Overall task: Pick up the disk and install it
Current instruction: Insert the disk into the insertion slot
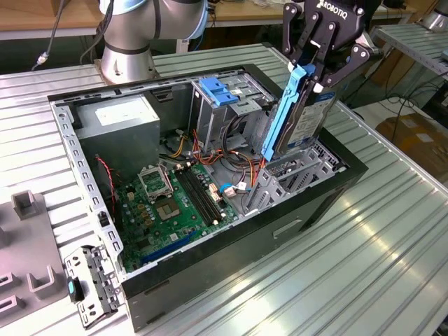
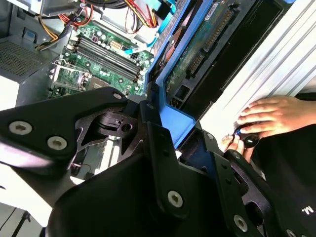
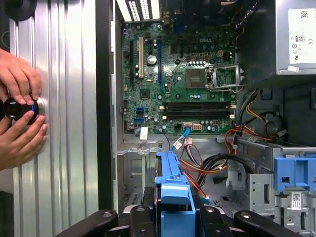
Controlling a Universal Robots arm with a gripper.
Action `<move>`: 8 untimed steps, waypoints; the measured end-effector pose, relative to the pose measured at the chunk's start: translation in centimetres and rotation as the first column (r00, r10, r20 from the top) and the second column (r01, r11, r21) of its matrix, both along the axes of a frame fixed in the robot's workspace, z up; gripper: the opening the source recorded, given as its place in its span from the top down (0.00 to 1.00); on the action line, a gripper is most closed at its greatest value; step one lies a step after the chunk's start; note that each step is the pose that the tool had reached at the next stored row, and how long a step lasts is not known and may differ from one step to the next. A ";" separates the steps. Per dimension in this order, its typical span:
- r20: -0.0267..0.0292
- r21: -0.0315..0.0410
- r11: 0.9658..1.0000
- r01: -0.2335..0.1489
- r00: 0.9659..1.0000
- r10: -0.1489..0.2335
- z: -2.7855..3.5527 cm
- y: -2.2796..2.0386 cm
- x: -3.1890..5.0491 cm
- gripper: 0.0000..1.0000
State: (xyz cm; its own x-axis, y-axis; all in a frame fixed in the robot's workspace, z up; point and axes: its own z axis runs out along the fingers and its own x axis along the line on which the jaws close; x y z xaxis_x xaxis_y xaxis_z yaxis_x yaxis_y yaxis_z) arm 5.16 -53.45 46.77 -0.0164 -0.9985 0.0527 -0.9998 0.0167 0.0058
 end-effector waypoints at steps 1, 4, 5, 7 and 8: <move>0.000 0.000 1.000 -0.006 1.000 0.006 -0.10 -0.05 0.05 0.63; 0.000 0.000 1.000 -0.012 1.000 0.012 -0.41 -0.35 0.16 0.63; 0.000 0.001 1.000 -0.012 1.000 0.012 -0.53 -0.55 0.20 0.63; 0.000 0.008 1.000 -0.012 1.000 0.012 -0.65 -0.95 0.23 0.63; 0.000 0.016 1.000 -0.012 1.000 0.012 -0.77 -1.24 0.27 0.63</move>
State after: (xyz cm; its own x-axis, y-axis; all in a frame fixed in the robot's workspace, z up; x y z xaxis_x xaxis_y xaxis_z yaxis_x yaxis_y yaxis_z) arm 5.44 -54.69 46.00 -0.0049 -0.9993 0.0363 -1.0000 0.0051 0.0058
